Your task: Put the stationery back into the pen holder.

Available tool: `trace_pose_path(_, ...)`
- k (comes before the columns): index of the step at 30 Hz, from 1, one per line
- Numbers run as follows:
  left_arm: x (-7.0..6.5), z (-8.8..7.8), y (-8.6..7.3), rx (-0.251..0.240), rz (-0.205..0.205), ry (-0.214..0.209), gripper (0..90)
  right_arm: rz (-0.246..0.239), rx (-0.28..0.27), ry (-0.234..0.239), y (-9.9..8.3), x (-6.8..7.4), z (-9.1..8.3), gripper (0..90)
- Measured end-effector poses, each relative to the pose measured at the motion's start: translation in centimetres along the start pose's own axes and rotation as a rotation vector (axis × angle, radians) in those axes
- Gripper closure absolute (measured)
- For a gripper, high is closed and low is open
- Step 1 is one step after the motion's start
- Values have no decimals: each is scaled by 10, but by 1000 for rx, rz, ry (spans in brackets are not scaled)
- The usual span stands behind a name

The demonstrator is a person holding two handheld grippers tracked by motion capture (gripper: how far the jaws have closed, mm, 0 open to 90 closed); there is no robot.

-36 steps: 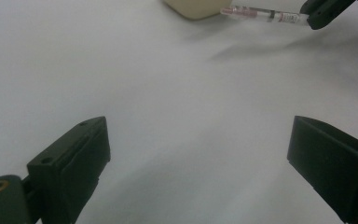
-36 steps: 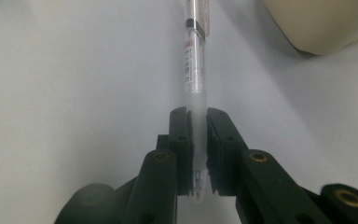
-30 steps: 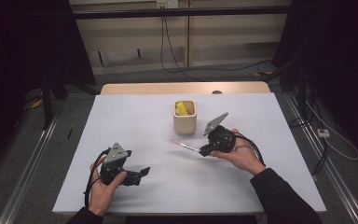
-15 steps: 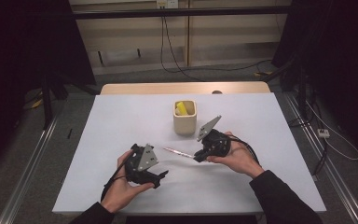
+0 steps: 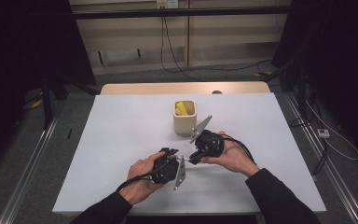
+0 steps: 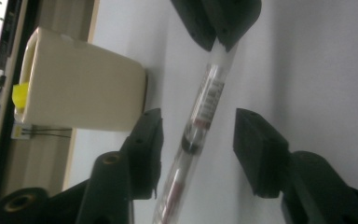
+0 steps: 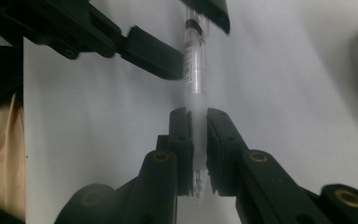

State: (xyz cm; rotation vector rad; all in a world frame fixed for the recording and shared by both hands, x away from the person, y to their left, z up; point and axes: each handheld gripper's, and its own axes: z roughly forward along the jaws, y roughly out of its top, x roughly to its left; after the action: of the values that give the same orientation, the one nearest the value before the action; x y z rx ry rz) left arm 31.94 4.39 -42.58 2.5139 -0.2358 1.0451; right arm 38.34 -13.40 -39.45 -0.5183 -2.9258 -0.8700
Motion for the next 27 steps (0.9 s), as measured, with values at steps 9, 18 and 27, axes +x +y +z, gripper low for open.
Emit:
trace_pose_path(9, 10, 10, 0, -50, -169, -34, 803, 75, -178, -10, -14, -8, -13, 653)
trace_pose_path(18, 69, 18, -23, -322, -775, -132, 803, 202, -380, -254, -64, 3, -28, 96)
trace_pose_path(27, 148, 38, -17, -529, -1089, -50, 802, 360, -470, -462, -121, 11, -45, 114)
